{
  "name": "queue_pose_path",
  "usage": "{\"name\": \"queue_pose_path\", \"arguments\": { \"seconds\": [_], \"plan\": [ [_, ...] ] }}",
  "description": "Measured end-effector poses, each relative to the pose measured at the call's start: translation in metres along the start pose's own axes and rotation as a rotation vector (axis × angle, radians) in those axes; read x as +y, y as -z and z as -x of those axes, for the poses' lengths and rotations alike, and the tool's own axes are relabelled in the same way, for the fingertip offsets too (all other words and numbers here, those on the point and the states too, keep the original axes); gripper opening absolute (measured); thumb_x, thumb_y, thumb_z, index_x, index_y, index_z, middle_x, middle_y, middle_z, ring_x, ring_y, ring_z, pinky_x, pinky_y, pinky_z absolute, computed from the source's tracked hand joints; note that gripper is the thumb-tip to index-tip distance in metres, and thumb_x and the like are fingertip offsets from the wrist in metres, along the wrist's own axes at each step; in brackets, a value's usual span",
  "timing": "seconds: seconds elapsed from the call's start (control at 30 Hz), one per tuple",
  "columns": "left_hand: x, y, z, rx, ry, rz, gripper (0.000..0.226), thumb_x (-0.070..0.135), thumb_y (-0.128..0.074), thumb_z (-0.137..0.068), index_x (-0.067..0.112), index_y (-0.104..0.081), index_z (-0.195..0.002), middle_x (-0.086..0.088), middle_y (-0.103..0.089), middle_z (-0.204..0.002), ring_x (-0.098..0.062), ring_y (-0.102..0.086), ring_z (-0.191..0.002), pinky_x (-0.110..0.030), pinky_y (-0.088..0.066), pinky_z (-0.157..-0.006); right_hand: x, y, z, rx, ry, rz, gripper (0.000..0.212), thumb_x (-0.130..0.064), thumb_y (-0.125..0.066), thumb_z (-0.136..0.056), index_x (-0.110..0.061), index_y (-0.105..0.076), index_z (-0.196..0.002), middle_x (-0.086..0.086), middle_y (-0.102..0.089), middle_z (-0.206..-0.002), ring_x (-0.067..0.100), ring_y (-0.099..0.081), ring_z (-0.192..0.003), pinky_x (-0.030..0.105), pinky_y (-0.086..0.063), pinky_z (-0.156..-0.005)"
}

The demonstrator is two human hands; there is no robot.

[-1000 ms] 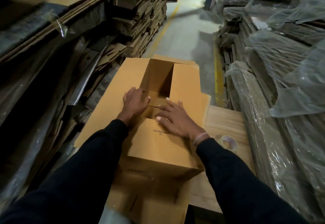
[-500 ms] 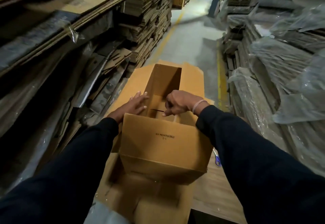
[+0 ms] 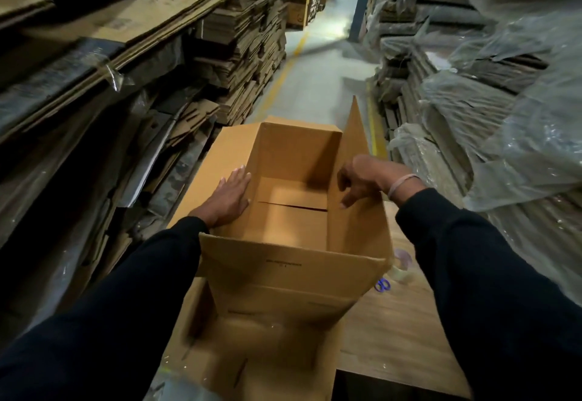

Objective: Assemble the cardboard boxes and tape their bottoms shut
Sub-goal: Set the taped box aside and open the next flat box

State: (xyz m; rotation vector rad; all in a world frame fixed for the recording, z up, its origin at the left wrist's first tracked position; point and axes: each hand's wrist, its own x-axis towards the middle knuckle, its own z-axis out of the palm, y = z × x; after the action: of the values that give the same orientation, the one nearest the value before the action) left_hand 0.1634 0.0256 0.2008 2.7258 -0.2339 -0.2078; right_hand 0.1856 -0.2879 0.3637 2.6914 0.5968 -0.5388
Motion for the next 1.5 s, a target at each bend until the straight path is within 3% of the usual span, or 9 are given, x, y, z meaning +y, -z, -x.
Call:
{"name": "queue_pose_path", "arguments": {
  "seconds": [0.13,0.23,0.3,0.43,0.5,0.67,0.83,1.13,1.5],
  "plan": [
    [-0.007,0.005,0.009,0.122,0.085,0.595,0.064,0.057,-0.036,-0.110,0.030,-0.023,-0.167,0.010,-0.027,-0.168,-0.014,-0.026,-0.154,-0.039,-0.021,-0.126,0.033,-0.044,0.008,-0.035,-0.118,-0.236,0.071,-0.060,-0.064,-0.097,-0.030,-0.046,-0.159,0.003,-0.041,-0.164,0.033,-0.043,-0.148,0.047,-0.032,-0.124],
    [-0.024,0.009,0.007,0.128,0.188,1.056,0.100,0.091,-0.037,-0.088,0.024,-0.033,-0.163,0.015,-0.057,-0.149,-0.008,-0.044,-0.145,-0.046,-0.022,-0.129,0.050,-0.095,0.017,0.074,-0.184,-0.881,0.066,-0.064,-0.047,-0.105,-0.022,-0.051,-0.156,0.002,-0.044,-0.165,0.026,-0.042,-0.150,0.044,-0.027,-0.127],
    [-0.030,0.009,0.007,0.081,0.212,1.100,0.113,0.099,-0.034,-0.080,0.021,-0.036,-0.162,0.013,-0.065,-0.143,-0.008,-0.048,-0.143,-0.046,-0.021,-0.129,0.046,-0.124,0.019,0.133,-0.236,-1.179,0.077,-0.072,-0.037,-0.103,-0.022,-0.043,-0.161,0.001,-0.036,-0.170,0.024,-0.034,-0.155,0.045,-0.021,-0.128],
    [0.002,0.011,0.016,0.142,0.156,0.693,0.073,0.068,-0.028,-0.107,0.023,-0.033,-0.163,0.002,-0.040,-0.165,-0.014,-0.034,-0.151,-0.032,-0.021,-0.121,0.013,-0.156,0.010,0.199,-0.213,-0.992,0.091,-0.084,-0.030,-0.094,-0.034,-0.016,-0.169,-0.004,-0.005,-0.178,0.021,-0.001,-0.164,0.052,0.002,-0.131],
    [0.017,0.002,0.013,0.134,0.114,0.351,0.071,0.061,-0.031,-0.109,0.021,-0.022,-0.167,-0.004,-0.021,-0.174,-0.021,-0.017,-0.160,-0.039,-0.012,-0.128,-0.004,-0.164,-0.002,0.257,-0.195,-0.791,0.089,-0.083,-0.028,-0.097,-0.034,-0.007,-0.170,-0.004,0.009,-0.177,0.023,0.014,-0.163,0.050,0.015,-0.125],
    [0.038,-0.022,0.001,0.105,0.181,-0.158,0.082,0.058,-0.038,-0.107,0.016,-0.003,-0.168,-0.014,0.010,-0.175,-0.030,0.009,-0.162,-0.054,0.001,-0.129,-0.032,-0.174,-0.018,0.322,-0.268,-0.563,0.090,-0.070,-0.038,-0.103,-0.027,0.005,-0.170,0.003,0.021,-0.175,0.029,0.018,-0.162,0.058,0.006,-0.128],
    [0.040,-0.020,-0.006,0.110,0.197,-0.240,0.088,0.051,-0.048,-0.106,0.011,0.002,-0.167,-0.018,0.009,-0.175,-0.034,0.008,-0.162,-0.053,-0.002,-0.130,-0.031,-0.178,-0.011,0.290,-0.253,-0.559,0.089,-0.043,-0.048,-0.108,-0.018,0.013,-0.168,0.005,0.029,-0.173,0.032,0.021,-0.161,0.059,0.001,-0.131],
    [0.047,-0.023,-0.029,0.139,0.230,-0.274,0.101,0.054,-0.054,-0.102,0.002,0.004,-0.165,-0.022,0.006,-0.174,-0.036,0.001,-0.162,-0.049,-0.005,-0.131,-0.037,-0.186,-0.001,0.270,-0.253,-0.550,0.096,-0.058,-0.043,-0.106,-0.016,0.019,-0.165,0.007,0.035,-0.170,0.033,0.027,-0.158,0.052,0.010,-0.127],
    [0.034,-0.038,-0.029,0.190,0.159,-0.420,0.104,0.063,-0.047,-0.100,0.001,0.005,-0.165,-0.021,0.011,-0.173,-0.035,0.008,-0.162,-0.046,0.003,-0.129,0.040,-0.127,-0.154,0.336,-0.180,-0.475,0.092,-0.055,-0.040,-0.108,-0.004,0.008,-0.167,0.018,0.021,-0.174,0.036,0.018,-0.161,0.049,0.006,-0.131]
  ]
}}
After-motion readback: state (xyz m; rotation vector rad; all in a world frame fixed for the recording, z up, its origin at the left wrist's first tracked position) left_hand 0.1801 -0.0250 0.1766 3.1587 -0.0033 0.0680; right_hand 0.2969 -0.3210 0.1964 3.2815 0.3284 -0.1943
